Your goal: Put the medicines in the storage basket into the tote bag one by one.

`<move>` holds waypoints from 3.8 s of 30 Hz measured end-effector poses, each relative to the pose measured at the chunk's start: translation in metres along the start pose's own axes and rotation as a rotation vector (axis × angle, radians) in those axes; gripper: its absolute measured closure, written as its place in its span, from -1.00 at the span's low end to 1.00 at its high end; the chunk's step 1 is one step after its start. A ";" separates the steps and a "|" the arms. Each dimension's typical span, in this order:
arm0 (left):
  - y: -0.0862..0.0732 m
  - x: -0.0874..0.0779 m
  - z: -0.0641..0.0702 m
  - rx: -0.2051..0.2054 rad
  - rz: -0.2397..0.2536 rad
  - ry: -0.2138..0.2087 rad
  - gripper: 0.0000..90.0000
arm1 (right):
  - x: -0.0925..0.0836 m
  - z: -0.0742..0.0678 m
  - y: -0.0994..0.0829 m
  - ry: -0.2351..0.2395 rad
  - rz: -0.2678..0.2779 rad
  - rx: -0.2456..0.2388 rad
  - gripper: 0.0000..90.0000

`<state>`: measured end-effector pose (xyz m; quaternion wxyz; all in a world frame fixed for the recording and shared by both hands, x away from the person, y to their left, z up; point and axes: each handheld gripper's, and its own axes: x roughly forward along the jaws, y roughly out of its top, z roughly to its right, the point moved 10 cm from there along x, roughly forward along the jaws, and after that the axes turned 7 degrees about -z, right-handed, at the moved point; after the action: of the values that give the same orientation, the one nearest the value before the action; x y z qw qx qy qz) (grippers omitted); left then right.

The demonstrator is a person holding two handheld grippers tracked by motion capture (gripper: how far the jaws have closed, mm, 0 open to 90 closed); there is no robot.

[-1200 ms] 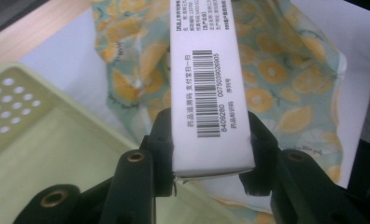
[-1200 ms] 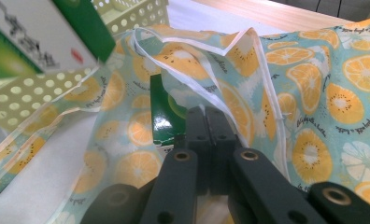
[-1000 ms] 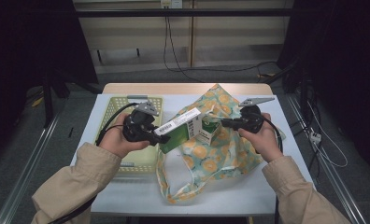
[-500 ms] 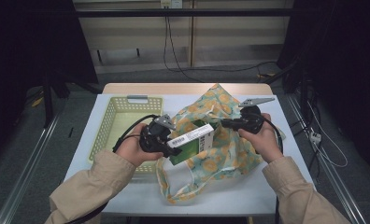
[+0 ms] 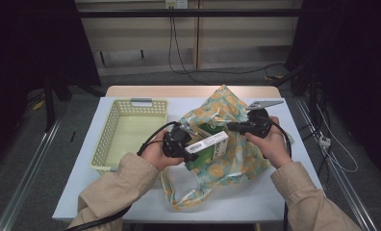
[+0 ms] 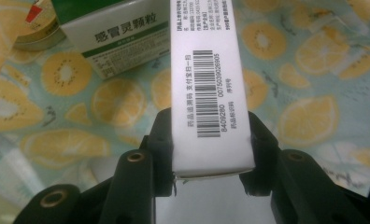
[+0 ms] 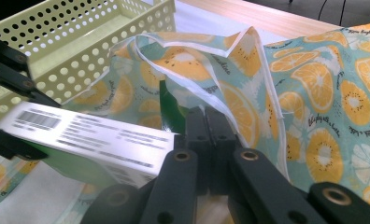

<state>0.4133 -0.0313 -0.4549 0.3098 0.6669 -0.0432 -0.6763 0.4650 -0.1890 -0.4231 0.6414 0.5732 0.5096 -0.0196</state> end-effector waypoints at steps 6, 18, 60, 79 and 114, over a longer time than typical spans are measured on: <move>0.014 0.013 -0.004 -0.015 0.013 0.001 0.39 | -0.004 -0.001 0.002 -0.001 0.003 -0.004 1.00; 0.040 0.033 -0.016 -0.061 0.061 0.023 0.39 | -0.004 0.000 -0.001 -0.001 0.000 -0.004 1.00; 0.069 0.056 -0.014 -0.106 0.127 0.028 0.36 | 0.000 -0.001 -0.002 -0.008 0.001 -0.014 1.00; 0.025 0.032 0.001 -0.153 0.102 0.011 -0.64 | -0.002 0.002 -0.015 -0.012 -0.014 -0.011 1.00; -0.011 0.067 -0.032 -0.292 -0.070 0.202 0.48 | -0.027 0.030 -0.028 -0.052 -0.001 0.027 1.00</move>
<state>0.4445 -0.0427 -0.5223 0.3824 0.6804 0.1101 -0.6154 0.4535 -0.2363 -0.4303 0.6466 0.5808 0.4928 -0.0414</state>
